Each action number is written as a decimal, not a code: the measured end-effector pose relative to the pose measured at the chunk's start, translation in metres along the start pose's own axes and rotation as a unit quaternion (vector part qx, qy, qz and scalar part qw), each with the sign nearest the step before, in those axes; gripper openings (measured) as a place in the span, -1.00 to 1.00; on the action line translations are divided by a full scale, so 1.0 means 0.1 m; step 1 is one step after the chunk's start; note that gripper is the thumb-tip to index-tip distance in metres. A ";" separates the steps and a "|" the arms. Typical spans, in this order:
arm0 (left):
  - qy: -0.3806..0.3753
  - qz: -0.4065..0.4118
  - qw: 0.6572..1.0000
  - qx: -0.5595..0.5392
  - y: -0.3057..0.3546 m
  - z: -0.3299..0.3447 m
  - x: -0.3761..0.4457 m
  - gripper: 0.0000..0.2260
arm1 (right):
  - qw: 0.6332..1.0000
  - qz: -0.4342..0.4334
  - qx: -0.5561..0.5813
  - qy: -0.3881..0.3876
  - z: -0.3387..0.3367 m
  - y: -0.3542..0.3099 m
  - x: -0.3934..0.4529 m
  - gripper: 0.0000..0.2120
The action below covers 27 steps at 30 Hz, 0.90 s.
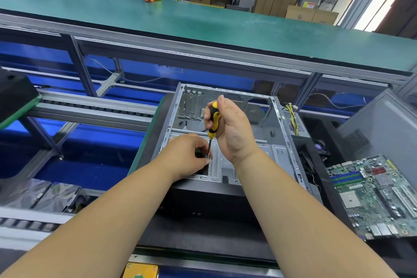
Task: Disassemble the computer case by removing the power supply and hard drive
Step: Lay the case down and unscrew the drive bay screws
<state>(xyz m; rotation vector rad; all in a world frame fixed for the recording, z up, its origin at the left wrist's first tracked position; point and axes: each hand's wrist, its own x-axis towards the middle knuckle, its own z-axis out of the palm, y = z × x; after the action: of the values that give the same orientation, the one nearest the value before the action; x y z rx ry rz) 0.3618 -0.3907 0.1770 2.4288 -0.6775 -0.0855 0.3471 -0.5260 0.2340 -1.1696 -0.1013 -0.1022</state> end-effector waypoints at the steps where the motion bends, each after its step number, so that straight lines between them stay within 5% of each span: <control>1: 0.001 0.001 1.000 0.004 0.00 0.00 0.00 -0.91 | 1.000 -0.001 -0.002 0.000 0.01 -0.01 0.00 -0.74; 8: -0.003 -0.005 1.000 -0.007 -0.01 -0.01 -0.01 -0.81 | 0.998 0.006 -0.049 -0.027 0.14 0.02 -0.05 -0.51; 15: -0.001 -0.010 1.000 -0.010 0.03 -0.02 -0.01 -0.75 | 0.998 0.005 -0.038 -0.047 0.09 0.03 -0.05 -0.77; 19: -0.017 0.001 1.000 0.003 0.04 -0.04 -0.01 -0.92 | 0.998 0.023 -0.055 -0.028 0.05 -0.01 0.00 -0.77; 27: -0.029 -0.002 1.000 0.008 0.07 -0.07 -0.02 -0.91 | 0.998 0.054 -0.028 -0.009 0.07 -0.06 0.05 -0.63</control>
<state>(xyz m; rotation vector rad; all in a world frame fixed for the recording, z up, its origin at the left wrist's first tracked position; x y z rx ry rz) 0.3586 -0.3907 0.1864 2.4509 -0.7017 -0.1524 0.3516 -0.5220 0.2426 -1.2300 -0.0510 0.0006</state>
